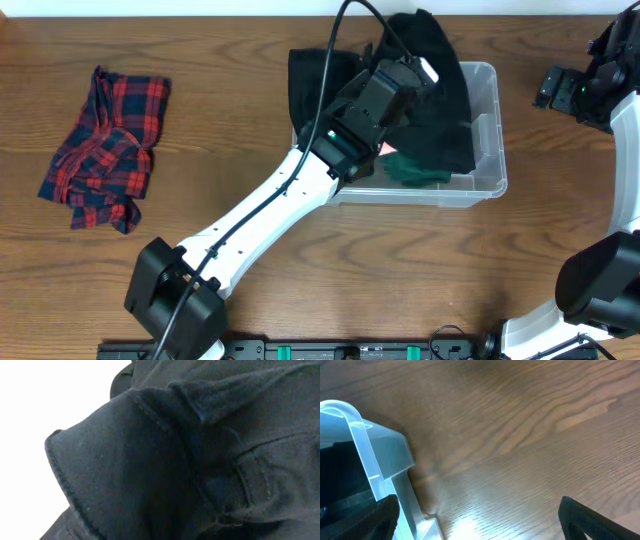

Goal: Pack container
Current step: 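Lift the black garment with left gripper and lay it over the bin, then push the black garment down into the bin with left gripper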

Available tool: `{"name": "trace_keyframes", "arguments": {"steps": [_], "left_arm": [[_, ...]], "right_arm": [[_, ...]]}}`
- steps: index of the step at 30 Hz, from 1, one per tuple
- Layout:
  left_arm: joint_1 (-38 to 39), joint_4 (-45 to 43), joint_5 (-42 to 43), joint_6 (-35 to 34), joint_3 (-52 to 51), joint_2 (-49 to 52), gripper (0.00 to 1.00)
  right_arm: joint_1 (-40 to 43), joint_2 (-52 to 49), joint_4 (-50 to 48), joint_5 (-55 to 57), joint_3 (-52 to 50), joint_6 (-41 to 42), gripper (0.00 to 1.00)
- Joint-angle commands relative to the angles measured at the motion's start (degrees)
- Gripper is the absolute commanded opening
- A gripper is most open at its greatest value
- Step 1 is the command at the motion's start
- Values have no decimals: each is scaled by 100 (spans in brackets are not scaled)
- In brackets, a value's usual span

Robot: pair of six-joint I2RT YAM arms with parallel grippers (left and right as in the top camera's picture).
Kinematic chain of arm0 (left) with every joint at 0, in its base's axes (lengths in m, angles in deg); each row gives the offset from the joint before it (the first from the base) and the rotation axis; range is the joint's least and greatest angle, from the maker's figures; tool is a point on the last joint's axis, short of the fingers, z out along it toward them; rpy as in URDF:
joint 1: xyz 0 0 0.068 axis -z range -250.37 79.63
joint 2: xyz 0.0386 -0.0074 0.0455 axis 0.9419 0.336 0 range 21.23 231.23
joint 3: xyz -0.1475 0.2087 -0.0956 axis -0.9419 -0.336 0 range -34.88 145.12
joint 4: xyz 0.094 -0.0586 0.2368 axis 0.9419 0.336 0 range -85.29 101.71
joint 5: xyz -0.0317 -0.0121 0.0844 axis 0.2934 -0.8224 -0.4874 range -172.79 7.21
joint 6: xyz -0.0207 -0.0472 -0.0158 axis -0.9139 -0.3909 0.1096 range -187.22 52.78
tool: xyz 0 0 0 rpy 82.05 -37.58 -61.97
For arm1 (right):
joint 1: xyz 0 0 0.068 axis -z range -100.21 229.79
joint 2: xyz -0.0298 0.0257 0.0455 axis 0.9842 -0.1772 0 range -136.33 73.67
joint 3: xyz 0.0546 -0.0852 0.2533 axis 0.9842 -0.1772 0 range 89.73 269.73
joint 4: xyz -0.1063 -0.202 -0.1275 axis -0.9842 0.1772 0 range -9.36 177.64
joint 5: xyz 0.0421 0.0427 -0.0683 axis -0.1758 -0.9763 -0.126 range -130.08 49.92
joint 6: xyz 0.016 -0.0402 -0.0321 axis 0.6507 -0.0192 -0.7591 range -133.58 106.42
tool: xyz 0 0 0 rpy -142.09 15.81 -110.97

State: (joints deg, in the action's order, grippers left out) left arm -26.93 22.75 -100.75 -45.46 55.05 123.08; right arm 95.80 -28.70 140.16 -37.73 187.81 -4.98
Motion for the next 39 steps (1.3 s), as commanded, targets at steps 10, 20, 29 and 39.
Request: {"name": "trace_keyframes", "arguments": {"steps": [10, 20, 29, 39], "left_arm": [[44, 203, 313, -603, 267, -17, 6], [103, 509, 704, -603, 227, 168, 6], [101, 498, 702, -603, 227, 184, 71], [116, 116, 704, -605, 229, -57, 75]], "right_arm": [[15, -24, 9, 22, 4, 79, 99], [15, -24, 9, 22, 4, 79, 99], [15, -24, 9, 22, 4, 79, 99], [15, -24, 9, 22, 4, 79, 99]]}}
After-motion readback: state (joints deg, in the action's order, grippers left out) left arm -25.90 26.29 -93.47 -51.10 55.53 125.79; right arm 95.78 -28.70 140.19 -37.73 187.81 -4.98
